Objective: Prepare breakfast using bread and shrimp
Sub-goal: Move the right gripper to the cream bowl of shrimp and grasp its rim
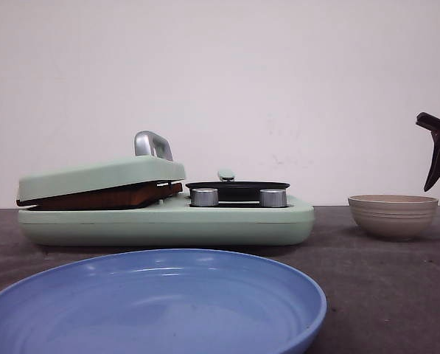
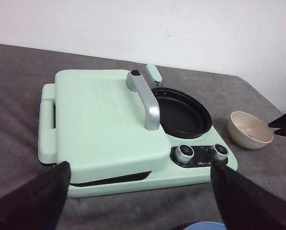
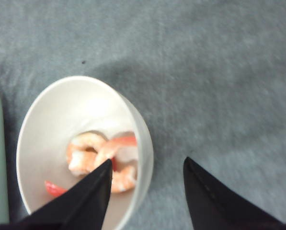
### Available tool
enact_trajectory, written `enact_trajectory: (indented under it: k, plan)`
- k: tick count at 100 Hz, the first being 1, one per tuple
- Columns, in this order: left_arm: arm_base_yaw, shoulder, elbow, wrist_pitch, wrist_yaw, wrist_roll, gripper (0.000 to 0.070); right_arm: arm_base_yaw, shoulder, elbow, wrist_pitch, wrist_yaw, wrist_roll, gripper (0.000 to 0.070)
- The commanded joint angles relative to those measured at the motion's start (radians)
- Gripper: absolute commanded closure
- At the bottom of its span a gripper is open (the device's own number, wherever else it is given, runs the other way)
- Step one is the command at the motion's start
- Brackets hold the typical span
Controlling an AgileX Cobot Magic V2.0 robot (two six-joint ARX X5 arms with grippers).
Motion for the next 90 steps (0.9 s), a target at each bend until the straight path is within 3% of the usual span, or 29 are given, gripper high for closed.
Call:
enact_trajectory:
  k: [1, 38, 90]
  plan:
    - [0.0, 0.002, 0.004, 0.005, -0.003, 0.01, 0.0185, 0.0, 0.026, 0.025, 0.018, -0.003, -0.011, 0.041]
    - [0.0, 0.002, 0.004, 0.004, -0.003, 0.01, 0.0185, 0.013, 0.122, 0.103, -0.011, -0.031, -0.008, 0.0408]
    - [0.0, 0.002, 0.004, 0.001, -0.003, 0.01, 0.0185, 0.069, 0.217, 0.173, -0.013, 0.005, -0.003, 0.041]
